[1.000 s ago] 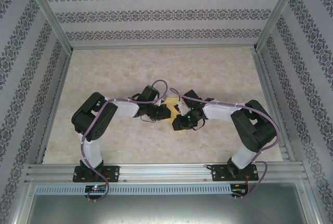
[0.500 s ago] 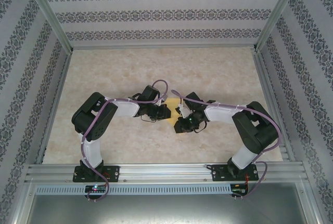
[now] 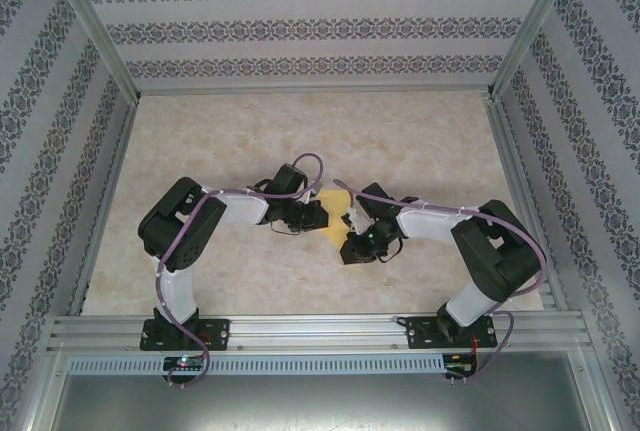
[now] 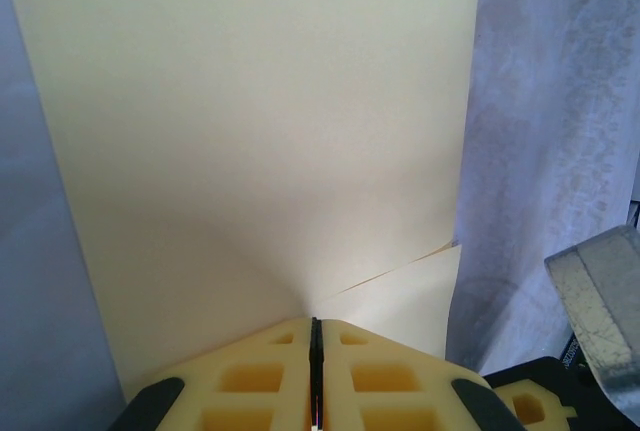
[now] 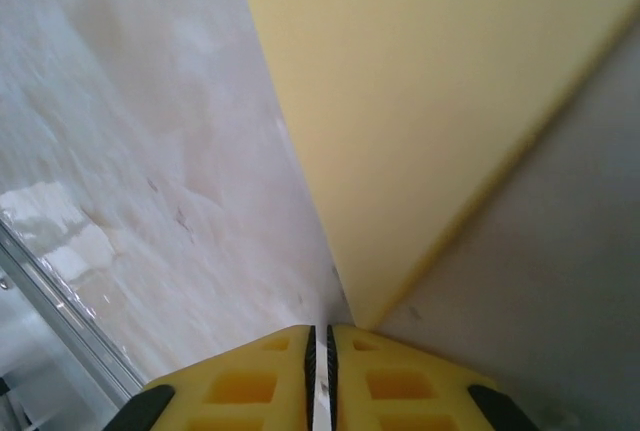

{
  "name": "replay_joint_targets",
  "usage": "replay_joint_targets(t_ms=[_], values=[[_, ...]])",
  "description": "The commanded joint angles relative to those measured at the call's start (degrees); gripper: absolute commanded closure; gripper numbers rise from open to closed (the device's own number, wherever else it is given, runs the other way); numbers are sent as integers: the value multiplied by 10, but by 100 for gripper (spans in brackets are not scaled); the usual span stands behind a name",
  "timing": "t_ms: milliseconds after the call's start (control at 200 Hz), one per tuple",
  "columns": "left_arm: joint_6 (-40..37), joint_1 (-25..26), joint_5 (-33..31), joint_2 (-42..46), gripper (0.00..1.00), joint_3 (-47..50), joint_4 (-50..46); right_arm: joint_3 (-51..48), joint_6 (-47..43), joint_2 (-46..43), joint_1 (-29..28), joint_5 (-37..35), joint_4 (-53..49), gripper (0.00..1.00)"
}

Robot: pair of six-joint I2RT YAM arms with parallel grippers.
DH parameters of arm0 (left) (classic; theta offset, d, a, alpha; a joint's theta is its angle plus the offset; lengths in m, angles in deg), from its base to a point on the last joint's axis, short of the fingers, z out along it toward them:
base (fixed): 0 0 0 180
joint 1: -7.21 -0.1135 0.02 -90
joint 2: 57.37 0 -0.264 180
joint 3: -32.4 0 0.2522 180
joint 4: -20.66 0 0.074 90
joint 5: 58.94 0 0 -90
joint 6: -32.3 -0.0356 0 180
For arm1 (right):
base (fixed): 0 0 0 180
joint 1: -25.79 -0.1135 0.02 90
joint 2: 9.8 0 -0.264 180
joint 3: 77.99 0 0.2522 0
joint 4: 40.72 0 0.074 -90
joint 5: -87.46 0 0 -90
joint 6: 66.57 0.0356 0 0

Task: Fold a paper plane with a square sheet of paper (fold left side to right side)
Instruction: Third fold the triangle at the center of the table.

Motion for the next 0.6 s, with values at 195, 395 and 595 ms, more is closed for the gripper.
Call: replay_joint_targets(t_ms=[195, 395, 595], values=[[-20, 7, -43, -21, 88, 2, -41, 13, 34, -71, 24, 60, 28, 94], [-19, 8, -43, -17, 88, 3, -40, 46, 41, -3, 24, 4, 32, 99], [-20, 9, -42, -16, 87, -1, -39, 41, 39, 24, 22, -18, 20, 100]])
